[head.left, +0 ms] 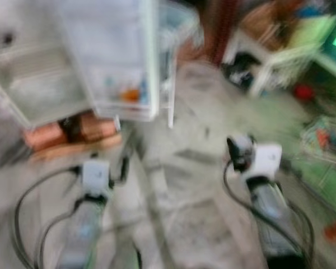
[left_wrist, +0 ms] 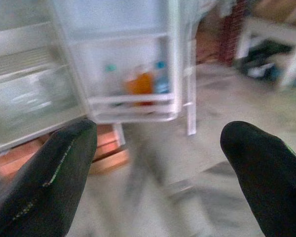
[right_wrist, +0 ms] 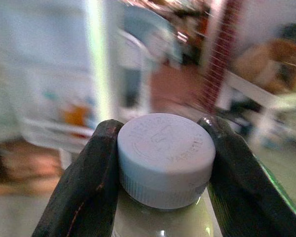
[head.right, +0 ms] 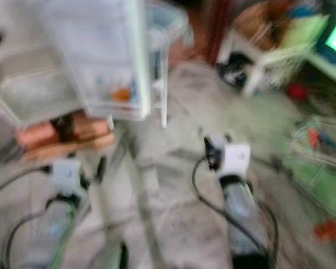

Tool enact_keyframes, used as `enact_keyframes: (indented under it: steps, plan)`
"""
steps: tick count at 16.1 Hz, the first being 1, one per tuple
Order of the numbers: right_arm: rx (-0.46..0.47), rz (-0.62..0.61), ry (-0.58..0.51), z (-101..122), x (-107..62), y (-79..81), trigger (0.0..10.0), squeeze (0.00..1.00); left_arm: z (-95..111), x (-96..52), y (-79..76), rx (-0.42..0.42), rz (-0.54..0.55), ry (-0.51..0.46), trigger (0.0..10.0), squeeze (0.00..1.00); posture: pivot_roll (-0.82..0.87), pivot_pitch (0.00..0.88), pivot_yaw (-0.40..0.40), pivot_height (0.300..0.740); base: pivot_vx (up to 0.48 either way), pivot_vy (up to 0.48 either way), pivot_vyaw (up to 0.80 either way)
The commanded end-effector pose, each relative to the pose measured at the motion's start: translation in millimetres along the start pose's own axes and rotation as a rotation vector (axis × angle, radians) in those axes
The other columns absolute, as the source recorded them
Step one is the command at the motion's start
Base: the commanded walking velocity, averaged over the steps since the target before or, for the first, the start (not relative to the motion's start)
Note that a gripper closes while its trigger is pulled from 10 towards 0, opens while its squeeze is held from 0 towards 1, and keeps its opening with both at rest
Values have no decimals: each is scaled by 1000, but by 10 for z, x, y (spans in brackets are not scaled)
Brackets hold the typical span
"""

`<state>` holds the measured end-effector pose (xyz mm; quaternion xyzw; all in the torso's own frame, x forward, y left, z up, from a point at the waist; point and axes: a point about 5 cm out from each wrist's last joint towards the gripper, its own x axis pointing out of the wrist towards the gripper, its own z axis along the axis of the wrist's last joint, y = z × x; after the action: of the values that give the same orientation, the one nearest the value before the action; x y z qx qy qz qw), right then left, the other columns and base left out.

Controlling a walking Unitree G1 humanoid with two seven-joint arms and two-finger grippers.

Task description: Restocking fridge

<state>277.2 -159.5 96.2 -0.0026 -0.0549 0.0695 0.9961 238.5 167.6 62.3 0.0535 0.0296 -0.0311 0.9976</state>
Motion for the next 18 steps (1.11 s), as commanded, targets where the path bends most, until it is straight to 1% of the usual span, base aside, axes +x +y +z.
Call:
enact_keyframes:
  steps: [1, 3, 8, 14, 18]
  plan:
    - [-15, -3, -19, 29, -13, -50, 10000, 0, 28, 11, -54, -11, -20, -16, 10000, 0, 96, 86, -46, 740, 0, 0, 769]
    - [-15, -1, -20, 31, -15, -50, 10000, 0, 31, 14, -48, -12, -22, -19, 10000, 0, 96, 87, -47, 740, 0, 0, 766]
    - [-12, 3, -24, 36, -17, -45, 10000, 0, 28, 9, -67, -18, -31, -20, 10000, 0, 94, 91, -46, 740, 391, 272, 710]
    - [-14, -6, -37, 70, 30, -52, 10000, 0, 44, 17, -74, -10, -36, -31, 10000, 0, 98, 93, -47, 740, 401, 263, 0]
    - [-14, 3, -49, 103, 69, -33, 10000, 0, 44, 17, -87, -9, -37, -34, 10000, 0, 99, 92, -49, 740, 424, 0, 0]
